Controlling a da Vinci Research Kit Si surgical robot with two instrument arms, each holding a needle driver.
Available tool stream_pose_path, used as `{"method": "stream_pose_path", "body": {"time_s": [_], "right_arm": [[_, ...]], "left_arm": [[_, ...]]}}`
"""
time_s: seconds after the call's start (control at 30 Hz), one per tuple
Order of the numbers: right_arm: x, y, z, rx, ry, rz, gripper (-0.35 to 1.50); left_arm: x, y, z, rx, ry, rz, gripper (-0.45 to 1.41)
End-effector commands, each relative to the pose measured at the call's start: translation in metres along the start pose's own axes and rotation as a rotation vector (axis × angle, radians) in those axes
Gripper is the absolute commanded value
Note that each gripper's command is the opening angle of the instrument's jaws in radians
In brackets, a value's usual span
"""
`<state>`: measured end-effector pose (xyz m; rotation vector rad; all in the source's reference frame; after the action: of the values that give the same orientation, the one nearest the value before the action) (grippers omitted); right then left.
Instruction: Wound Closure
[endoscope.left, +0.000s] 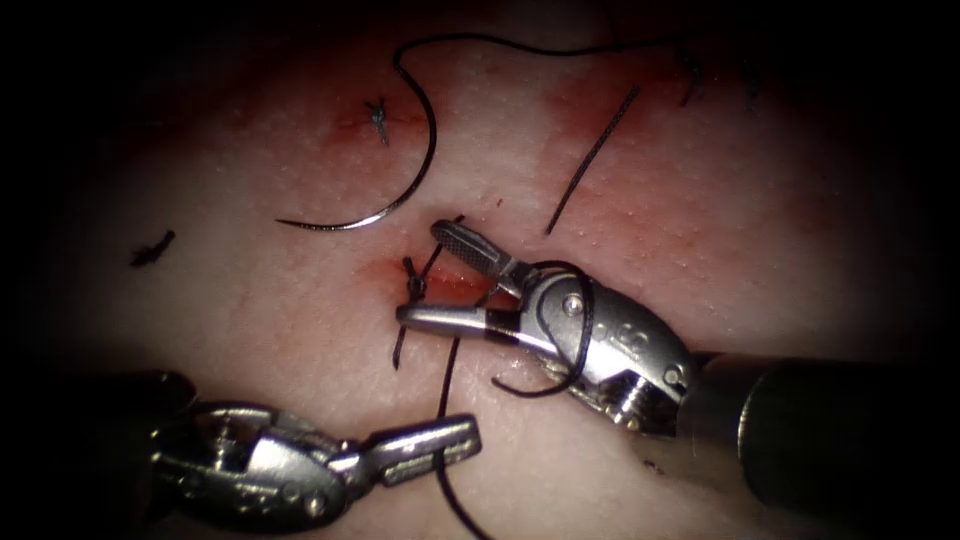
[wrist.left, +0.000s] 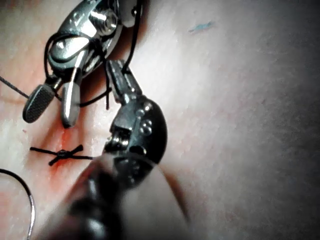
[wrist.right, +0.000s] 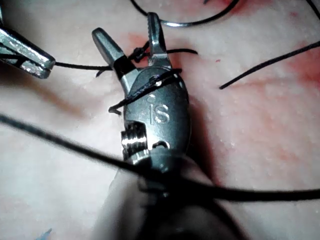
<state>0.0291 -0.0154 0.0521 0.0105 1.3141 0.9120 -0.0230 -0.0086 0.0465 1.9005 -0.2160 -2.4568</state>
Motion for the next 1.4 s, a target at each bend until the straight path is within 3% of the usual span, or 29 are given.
{"method": "stream_pose_path", "body": {"time_s": [0.03,0.13,0.33,0.4,0.47,0.7,0.83,1.13,1.27,1.4], "right_arm": [[-0.0013,-0.0001,0.0006,0.003,-0.024,-0.009,0.86],[-0.0026,0.0,0.0007,0.006,-0.102,-0.037,0.86],[-0.0041,-0.0004,0.0006,0.079,-0.173,-0.056,0.88],[-0.0046,-0.0008,0.0007,0.13,-0.186,-0.049,0.88],[-0.0047,-0.0015,0.0008,0.215,-0.187,-0.049,1.03],[-0.0045,-0.003,0.0006,0.344,-0.187,-0.044,1.03],[-0.0043,-0.0037,0.0003,0.424,-0.138,-0.018,1.11],[-0.0033,-0.0045,0.0,0.567,-0.01,0.098,1.06],[-0.0021,-0.0038,0.0,0.545,0.086,0.139,1.06],[-0.0007,-0.0021,-0.0002,0.452,0.139,0.177,1.13]], "left_arm": [[0.0002,-0.0002,0.0005,-0.016,0.021,-0.004,-0.45],[0.0018,-0.0026,0.0,-0.062,0.081,-0.019,-0.45],[0.0025,-0.0079,-0.0006,-0.119,0.171,-0.042,-0.45],[0.0018,-0.0102,-0.0006,-0.109,0.216,-0.049,-0.45],[-0.0008,-0.0129,0.0003,-0.117,0.243,-0.052,-0.45],[-0.0067,-0.0156,0.0031,-0.157,0.307,-0.127,-0.45],[-0.0108,-0.016,0.0044,-0.181,0.328,-0.142,-0.45],[-0.0199,-0.0137,0.0058,-0.164,0.326,-0.204,-0.45],[-0.0212,-0.0121,0.0056,-0.164,0.318,-0.217,-0.45],[-0.0201,-0.01,0.0041,-0.164,0.331,-0.222,-0.45]]}}
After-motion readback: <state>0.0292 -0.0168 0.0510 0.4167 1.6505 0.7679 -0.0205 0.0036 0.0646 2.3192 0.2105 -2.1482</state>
